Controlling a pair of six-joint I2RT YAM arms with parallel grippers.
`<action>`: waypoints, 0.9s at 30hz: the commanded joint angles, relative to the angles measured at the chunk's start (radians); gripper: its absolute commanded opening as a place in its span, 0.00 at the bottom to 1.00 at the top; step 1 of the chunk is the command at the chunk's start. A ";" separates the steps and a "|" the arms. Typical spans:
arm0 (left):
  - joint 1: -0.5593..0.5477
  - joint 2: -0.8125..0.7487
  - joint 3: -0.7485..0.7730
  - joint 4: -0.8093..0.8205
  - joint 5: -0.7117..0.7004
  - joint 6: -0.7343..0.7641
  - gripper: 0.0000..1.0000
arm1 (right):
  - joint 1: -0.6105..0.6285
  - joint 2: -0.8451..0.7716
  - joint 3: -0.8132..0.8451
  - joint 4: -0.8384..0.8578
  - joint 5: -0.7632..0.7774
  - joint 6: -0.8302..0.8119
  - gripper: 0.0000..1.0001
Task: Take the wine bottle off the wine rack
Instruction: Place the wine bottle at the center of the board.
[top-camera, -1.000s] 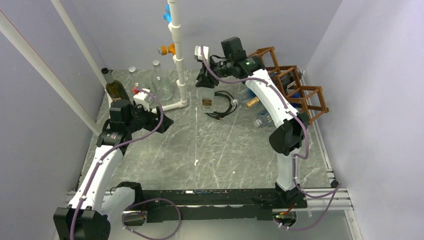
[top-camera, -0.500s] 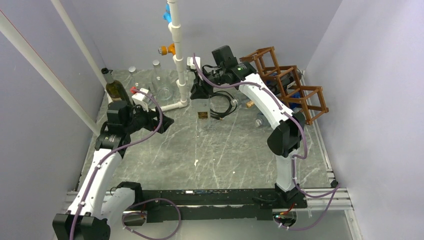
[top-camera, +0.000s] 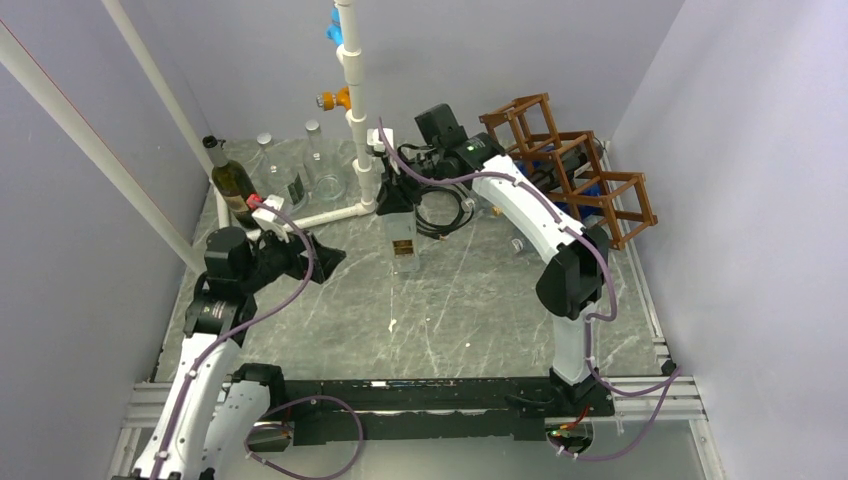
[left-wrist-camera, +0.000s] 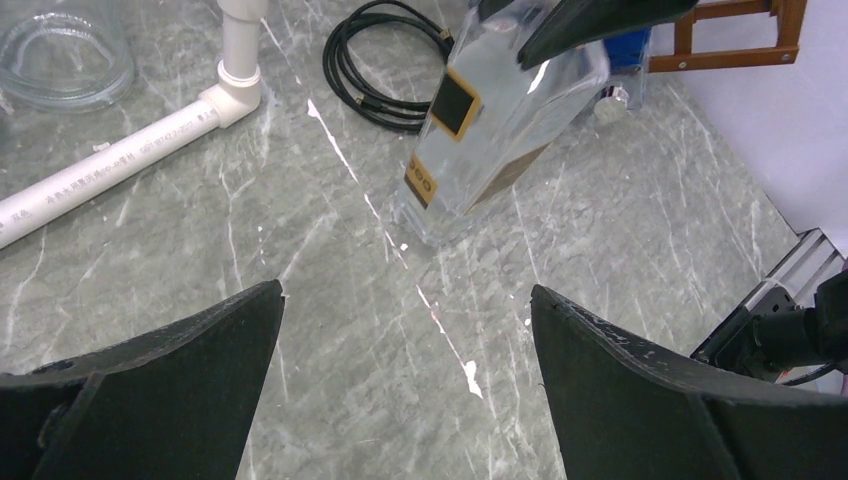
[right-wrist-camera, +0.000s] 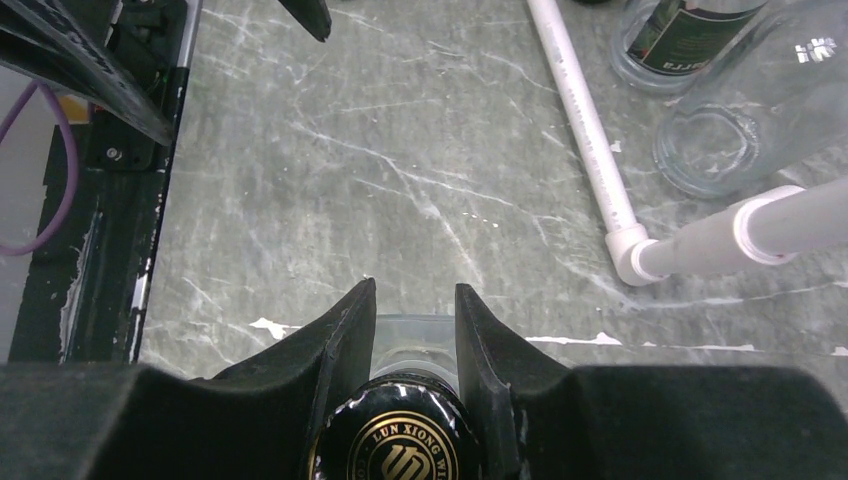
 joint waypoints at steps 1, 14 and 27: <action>0.003 -0.064 -0.026 0.019 0.004 -0.057 1.00 | 0.034 -0.106 -0.005 0.107 -0.048 0.023 0.00; 0.002 -0.168 -0.087 -0.006 0.013 -0.117 1.00 | 0.109 -0.134 -0.116 0.125 0.007 -0.001 0.00; 0.003 -0.175 -0.101 0.001 0.025 -0.138 1.00 | 0.124 -0.174 -0.277 0.176 0.032 -0.024 0.07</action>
